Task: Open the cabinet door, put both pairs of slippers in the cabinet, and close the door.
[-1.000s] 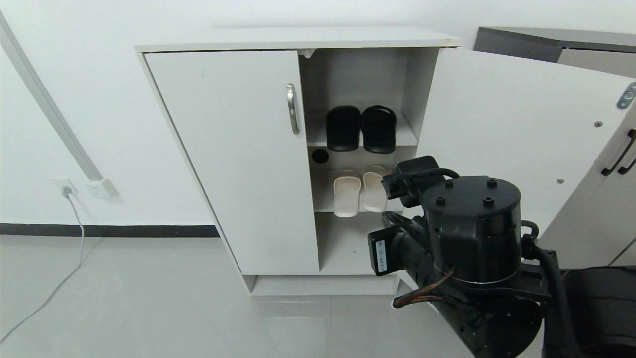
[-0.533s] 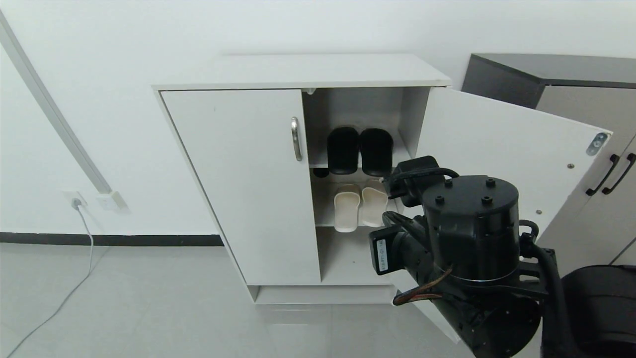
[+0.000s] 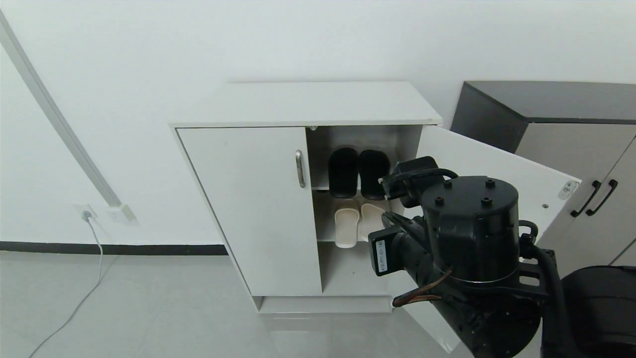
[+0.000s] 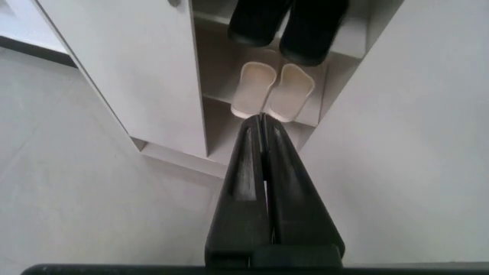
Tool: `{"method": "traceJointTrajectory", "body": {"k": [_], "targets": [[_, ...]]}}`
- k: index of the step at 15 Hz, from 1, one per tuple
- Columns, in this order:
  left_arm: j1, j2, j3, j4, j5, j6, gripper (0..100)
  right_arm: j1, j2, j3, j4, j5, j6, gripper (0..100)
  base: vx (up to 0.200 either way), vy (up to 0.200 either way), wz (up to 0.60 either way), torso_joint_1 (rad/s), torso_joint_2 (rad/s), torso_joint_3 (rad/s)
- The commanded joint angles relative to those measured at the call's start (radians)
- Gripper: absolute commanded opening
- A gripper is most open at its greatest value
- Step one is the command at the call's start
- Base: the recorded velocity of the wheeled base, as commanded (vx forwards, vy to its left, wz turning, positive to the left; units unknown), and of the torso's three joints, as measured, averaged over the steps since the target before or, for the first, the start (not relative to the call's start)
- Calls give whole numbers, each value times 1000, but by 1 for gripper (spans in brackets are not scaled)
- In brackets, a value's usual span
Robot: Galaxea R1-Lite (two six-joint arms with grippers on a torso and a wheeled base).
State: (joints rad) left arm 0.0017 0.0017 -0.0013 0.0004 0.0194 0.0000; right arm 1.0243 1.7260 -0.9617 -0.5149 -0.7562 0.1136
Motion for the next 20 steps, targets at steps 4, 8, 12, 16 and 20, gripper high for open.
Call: {"method": "traceJointTrajectory", "body": {"k": [4,8,12,16,20], "targets": [[0,0,0,0,1,0,0,0,1,1,1,0,0,0,0,0,0,185,-494,-309],[0,0,0,0,1,-2,0,-1,1,3,1,0,-2,0,0,0,0,210,-514,-308],[0,0,0,0,1,-2,0,-4,3,4,-1,-2,0,0,0,0,0,233,-552,-326],[-2,0,0,0,1,-2,0,-15,9,11,-2,-3,0,0,0,0,0,254,-581,-325],[0,0,0,0,1,-2,0,-15,11,28,-34,-2,-17,0,0,0,0,60,-127,-70]]}}
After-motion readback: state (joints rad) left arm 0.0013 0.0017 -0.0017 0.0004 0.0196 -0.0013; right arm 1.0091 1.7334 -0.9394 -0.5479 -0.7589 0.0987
